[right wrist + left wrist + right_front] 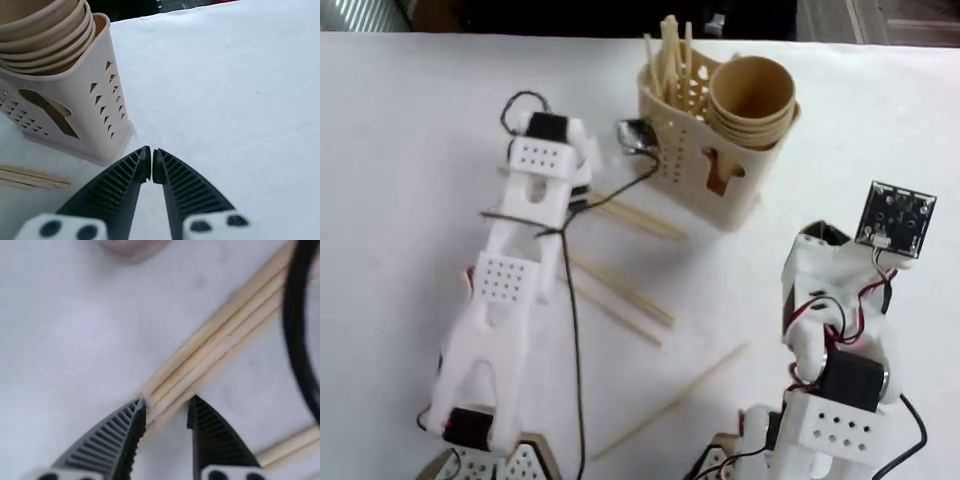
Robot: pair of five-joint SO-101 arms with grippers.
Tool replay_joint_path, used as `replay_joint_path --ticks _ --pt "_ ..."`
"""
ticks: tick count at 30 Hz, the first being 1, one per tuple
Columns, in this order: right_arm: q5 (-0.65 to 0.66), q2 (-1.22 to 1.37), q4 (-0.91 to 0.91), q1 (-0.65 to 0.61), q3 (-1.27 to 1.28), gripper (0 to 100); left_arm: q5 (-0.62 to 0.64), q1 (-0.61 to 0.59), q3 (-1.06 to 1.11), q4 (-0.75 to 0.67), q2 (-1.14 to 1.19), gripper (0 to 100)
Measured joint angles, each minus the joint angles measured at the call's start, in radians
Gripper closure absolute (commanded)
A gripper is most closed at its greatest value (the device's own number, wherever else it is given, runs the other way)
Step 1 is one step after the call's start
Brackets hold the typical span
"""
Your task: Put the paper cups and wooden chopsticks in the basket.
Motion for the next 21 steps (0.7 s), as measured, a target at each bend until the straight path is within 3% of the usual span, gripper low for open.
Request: replay_joint_path --ticks 6,21 --pt "0.000 0.000 0.000 0.000 0.000 98.1 -0.060 0.000 -0.123 0.034 0.080 98" --pt "0.000 0.000 0.000 0.000 0.000 98.1 -0.066 -0.012 -0.127 0.037 0.081 98"
